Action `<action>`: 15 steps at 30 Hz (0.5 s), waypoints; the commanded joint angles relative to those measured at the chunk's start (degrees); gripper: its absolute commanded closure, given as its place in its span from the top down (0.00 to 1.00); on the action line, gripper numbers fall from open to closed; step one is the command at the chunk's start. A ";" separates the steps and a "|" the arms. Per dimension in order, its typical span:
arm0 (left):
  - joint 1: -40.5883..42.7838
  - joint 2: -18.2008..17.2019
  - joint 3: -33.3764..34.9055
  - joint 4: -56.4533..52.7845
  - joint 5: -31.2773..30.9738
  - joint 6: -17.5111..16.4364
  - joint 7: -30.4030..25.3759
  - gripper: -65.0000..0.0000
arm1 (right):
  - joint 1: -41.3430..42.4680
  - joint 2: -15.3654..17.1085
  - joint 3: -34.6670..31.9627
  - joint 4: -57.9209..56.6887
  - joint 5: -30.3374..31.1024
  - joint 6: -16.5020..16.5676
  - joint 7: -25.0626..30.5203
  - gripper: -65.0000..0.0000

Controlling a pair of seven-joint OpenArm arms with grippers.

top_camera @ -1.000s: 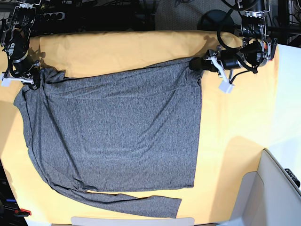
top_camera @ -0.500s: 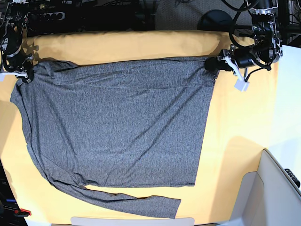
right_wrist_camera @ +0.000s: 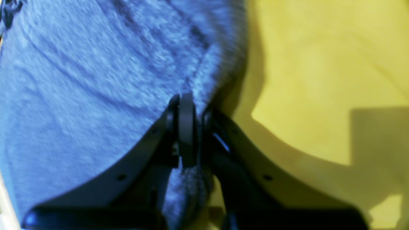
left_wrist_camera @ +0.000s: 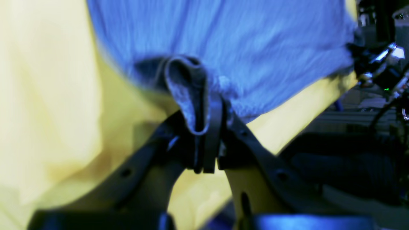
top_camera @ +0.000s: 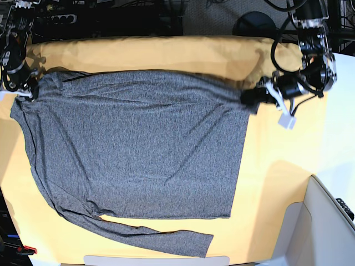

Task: Fold the T-shirt properly
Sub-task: 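Drag the held shoulder edge with both grippers toward the hem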

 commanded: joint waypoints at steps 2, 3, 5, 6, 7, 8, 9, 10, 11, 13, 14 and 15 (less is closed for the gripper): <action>-2.98 0.34 -0.21 -0.89 -1.19 -0.22 -0.26 0.00 | 3.22 1.18 0.03 -0.47 0.27 0.70 1.17 0.00; -4.38 0.51 -0.12 -1.86 -1.10 -0.22 -0.26 0.00 | 5.06 1.00 -0.94 -1.43 0.27 0.70 1.17 0.00; -6.93 0.78 -0.12 -4.32 -0.92 -0.22 -0.26 0.00 | 8.14 1.09 -1.91 -3.81 0.27 0.70 1.17 0.00; -8.43 1.48 -0.03 -6.08 -0.83 -0.22 -0.26 0.00 | 9.90 1.00 -2.17 -5.56 0.27 0.70 1.17 0.00; -9.66 1.74 -0.03 -7.75 -0.83 -0.22 -0.26 0.00 | 11.48 0.91 -2.52 -6.97 0.27 0.70 1.17 0.00; -11.07 1.83 -0.03 -9.77 -0.83 -0.22 -0.26 0.00 | 13.59 0.91 -2.96 -8.82 0.27 0.70 0.73 0.00; -12.12 2.01 -0.03 -11.35 -0.83 -0.22 -0.34 0.00 | 15.35 0.83 -3.58 -10.40 0.18 0.70 0.21 0.00; -13.35 2.01 -0.03 -12.94 -0.83 -0.22 -0.52 0.00 | 17.11 0.83 -4.19 -11.98 0.18 0.70 -0.41 0.00; -14.58 2.01 -0.03 -14.34 -0.83 -0.22 -0.70 0.00 | 18.95 0.83 -4.72 -13.56 0.18 0.70 -0.76 0.00; -16.60 2.01 -0.03 -17.16 -0.83 -0.22 -0.96 0.00 | 21.85 0.83 -5.51 -16.29 0.18 0.70 -0.85 0.00; -17.66 1.83 -0.03 -18.56 -0.83 -0.22 -1.05 0.00 | 23.17 0.83 -5.95 -17.26 0.18 0.70 -0.67 0.00; -18.80 1.74 -0.12 -19.88 -0.75 -0.22 -1.05 0.00 | 24.40 0.83 -6.13 -18.22 0.18 0.70 -0.59 0.00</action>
